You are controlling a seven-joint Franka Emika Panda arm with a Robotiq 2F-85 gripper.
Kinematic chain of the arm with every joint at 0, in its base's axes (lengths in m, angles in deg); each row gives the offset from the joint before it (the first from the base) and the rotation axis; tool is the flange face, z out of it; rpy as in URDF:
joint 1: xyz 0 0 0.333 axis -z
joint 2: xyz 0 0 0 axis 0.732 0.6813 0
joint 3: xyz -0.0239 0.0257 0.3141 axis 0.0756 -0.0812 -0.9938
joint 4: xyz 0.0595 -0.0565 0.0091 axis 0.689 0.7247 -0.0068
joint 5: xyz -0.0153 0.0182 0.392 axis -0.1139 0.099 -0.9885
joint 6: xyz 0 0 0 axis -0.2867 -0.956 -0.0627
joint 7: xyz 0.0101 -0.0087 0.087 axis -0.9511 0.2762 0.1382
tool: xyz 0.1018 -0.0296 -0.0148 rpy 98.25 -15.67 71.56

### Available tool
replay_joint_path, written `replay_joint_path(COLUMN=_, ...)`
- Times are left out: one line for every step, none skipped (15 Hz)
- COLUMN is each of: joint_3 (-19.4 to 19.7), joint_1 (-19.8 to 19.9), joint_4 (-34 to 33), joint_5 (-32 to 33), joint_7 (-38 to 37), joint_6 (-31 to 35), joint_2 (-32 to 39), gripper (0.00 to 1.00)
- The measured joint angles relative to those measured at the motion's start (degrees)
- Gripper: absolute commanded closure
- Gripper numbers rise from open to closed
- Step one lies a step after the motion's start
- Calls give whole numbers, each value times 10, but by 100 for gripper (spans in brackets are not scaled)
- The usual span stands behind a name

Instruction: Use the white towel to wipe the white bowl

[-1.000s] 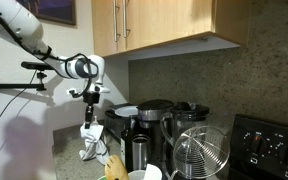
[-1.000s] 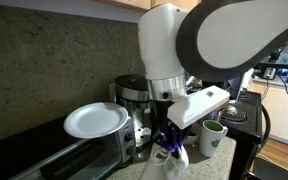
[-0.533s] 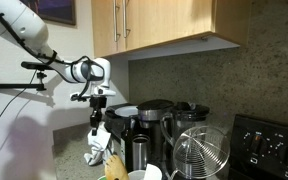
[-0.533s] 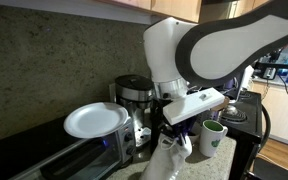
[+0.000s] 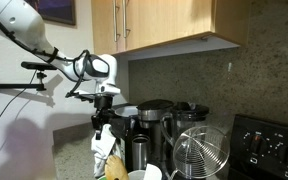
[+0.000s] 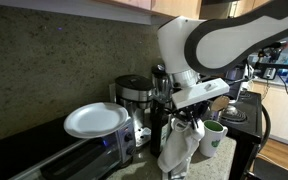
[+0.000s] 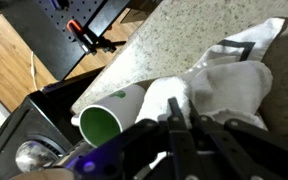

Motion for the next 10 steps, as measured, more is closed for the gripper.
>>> replay_joint_path(joint_3=6, joint_1=8, joint_4=2, joint_5=16, joint_7=0, joint_6=-3, joint_2=-6, gripper=97)
replay_joint_path(joint_3=12, joint_1=16, joint_4=4, joint_5=27, joint_7=2, joint_6=-3, joint_2=-10, gripper=92)
replay_joint_path(joint_3=18, joint_1=22, joint_4=4, joint_5=34, joint_7=6, joint_6=-2, joint_2=-11, gripper=92)
replay_joint_path(joint_3=22, joint_1=26, joint_4=4, joint_5=36, joint_7=12, joint_6=-2, joint_2=-11, gripper=92)
replay_joint_path(joint_3=24, joint_1=28, joint_4=4, joint_5=36, joint_7=13, joint_6=-2, joint_2=-11, gripper=92)
replay_joint_path(joint_3=24, joint_1=28, joint_4=4, joint_5=36, joint_7=13, joint_6=-1, joint_2=-11, gripper=92)
replay_joint_path(joint_3=23, joint_1=28, joint_4=4, joint_5=36, joint_7=13, joint_6=-1, joint_2=-11, gripper=92)
replay_joint_path(joint_3=23, joint_1=28, joint_4=4, joint_5=36, joint_7=13, joint_6=-1, joint_2=-11, gripper=97)
replay_joint_path(joint_3=22, joint_1=28, joint_4=4, joint_5=36, joint_7=13, joint_6=-1, joint_2=-11, gripper=97)
replay_joint_path(joint_3=22, joint_1=28, joint_4=4, joint_5=36, joint_7=13, joint_6=-1, joint_2=-11, gripper=97)
